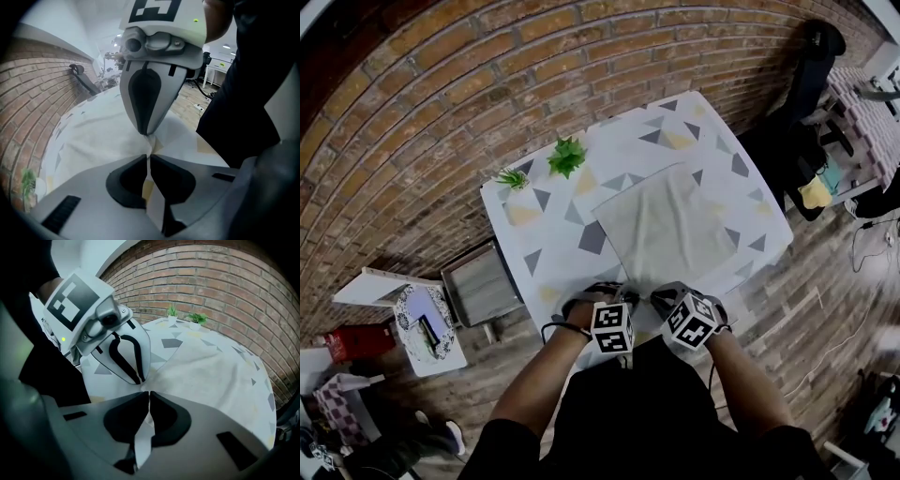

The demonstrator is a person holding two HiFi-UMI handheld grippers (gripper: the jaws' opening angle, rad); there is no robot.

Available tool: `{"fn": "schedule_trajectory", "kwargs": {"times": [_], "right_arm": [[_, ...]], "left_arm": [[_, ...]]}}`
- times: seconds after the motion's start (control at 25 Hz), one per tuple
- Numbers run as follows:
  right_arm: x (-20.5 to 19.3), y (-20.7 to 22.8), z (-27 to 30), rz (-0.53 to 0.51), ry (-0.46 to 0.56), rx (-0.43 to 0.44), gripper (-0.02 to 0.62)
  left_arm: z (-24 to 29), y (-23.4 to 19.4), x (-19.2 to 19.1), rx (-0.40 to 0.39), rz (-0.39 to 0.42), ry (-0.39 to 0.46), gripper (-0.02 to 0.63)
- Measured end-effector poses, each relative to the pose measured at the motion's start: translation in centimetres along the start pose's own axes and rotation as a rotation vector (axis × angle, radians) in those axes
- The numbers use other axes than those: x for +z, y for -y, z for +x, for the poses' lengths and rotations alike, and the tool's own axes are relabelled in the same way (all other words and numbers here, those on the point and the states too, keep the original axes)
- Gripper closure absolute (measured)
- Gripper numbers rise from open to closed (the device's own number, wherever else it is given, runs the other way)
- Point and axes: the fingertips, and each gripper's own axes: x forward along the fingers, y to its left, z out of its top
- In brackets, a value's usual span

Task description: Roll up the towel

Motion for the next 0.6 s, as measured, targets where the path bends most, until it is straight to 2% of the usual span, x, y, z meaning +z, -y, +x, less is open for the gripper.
{"fn": "schedule_trajectory", "kwargs": {"times": [0.32, 0.6], "right_arm": [[-0.4, 0.6, 1.4, 0.004, -0.023, 0.013, 0.575], [-0.9, 1.0, 1.3, 0.04, -0.004, -0.014, 0.562]], "left_arm": [[-0.5, 0.2, 0.9, 0.039, 0.04, 0.022, 0.569], [1.1, 1.0, 1.8, 0.025, 0.094, 0.02, 0.569]]}}
